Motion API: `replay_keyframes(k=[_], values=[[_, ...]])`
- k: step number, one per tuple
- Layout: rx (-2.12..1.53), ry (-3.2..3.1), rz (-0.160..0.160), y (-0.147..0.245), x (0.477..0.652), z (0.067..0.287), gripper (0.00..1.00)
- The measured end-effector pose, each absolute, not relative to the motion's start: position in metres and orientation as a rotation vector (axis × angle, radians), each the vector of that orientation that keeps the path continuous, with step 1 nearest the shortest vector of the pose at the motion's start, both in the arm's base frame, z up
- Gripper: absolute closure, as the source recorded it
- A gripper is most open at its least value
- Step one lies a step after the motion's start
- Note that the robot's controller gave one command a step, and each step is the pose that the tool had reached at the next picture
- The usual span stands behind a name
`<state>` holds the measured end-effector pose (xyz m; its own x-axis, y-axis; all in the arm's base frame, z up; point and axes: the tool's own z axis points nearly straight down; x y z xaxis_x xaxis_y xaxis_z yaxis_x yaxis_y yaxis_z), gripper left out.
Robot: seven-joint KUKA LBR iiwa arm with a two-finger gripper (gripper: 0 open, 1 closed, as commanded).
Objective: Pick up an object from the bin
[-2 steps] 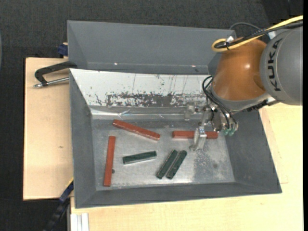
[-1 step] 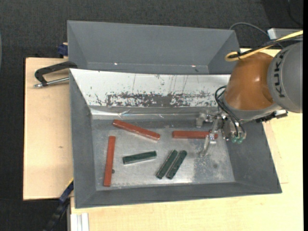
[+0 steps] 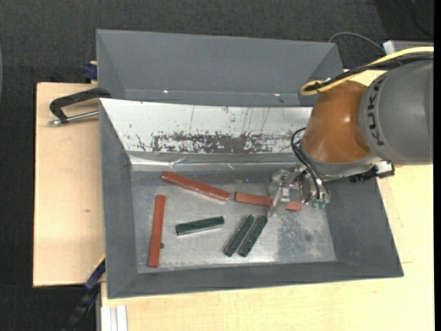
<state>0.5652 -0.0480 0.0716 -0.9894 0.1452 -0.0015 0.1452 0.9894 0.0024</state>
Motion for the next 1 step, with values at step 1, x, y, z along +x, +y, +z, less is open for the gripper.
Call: replay_keyframes(k=[1], values=[[0.228, 3.132, 0.003, -0.0482, 0.5652, 0.0716, 1.0]])
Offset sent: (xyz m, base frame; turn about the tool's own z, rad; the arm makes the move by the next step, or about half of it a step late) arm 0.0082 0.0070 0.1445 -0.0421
